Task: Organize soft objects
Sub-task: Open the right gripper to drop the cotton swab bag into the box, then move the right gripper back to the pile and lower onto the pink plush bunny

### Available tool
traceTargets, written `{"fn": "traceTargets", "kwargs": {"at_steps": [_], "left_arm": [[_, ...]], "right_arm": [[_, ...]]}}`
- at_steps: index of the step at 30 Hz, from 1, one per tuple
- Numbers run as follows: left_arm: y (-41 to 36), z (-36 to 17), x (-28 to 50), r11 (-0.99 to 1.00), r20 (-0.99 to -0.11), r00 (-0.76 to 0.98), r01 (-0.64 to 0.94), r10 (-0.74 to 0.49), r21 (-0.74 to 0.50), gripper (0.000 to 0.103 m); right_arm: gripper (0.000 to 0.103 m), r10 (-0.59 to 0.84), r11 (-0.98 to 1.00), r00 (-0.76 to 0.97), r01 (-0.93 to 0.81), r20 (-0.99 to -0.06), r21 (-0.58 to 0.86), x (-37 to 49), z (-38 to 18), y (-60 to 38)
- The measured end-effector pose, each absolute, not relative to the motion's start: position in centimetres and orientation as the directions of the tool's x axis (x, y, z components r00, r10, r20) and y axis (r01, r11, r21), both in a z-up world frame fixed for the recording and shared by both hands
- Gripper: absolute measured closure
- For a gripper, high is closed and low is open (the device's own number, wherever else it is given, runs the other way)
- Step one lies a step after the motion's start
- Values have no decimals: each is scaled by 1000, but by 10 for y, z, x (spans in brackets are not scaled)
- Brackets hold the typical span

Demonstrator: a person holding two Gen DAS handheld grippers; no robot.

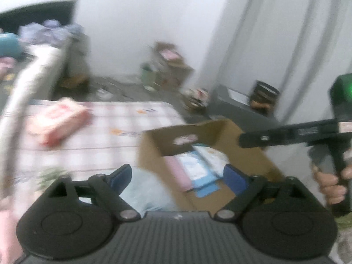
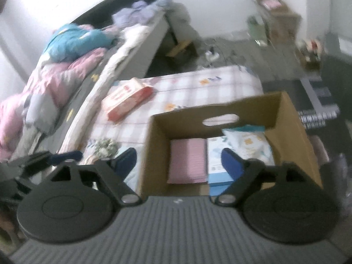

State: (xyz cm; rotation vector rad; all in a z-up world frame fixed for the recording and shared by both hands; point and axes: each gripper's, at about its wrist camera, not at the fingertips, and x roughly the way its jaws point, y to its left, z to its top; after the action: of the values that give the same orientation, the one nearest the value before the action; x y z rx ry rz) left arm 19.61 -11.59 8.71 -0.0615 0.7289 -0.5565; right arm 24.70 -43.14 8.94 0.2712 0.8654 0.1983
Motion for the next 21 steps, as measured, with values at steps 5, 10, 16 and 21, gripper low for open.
{"fn": "traceTargets", "kwargs": {"at_steps": [5,10,16,21], "left_arm": [[-59,68,160,899,-638,638,359,-432,-250,10],[-7,46,131,914,-634,659,268,-405,-305,9],[47,34,100,925,-598,715,196,-361,-325,6],[78,31,87,933,-568,755,165,-329,-321,1]], "right_arm": [[1,244,970,634,-176,-734,170,229,110,-370],[1,180,955,645,-295,-742,-24,219,124,-302],[1,202,939,629,-343,-751,-35,219,123,-248],[1,225,943,673,-334,-704,-18,211,112,-221]]}}
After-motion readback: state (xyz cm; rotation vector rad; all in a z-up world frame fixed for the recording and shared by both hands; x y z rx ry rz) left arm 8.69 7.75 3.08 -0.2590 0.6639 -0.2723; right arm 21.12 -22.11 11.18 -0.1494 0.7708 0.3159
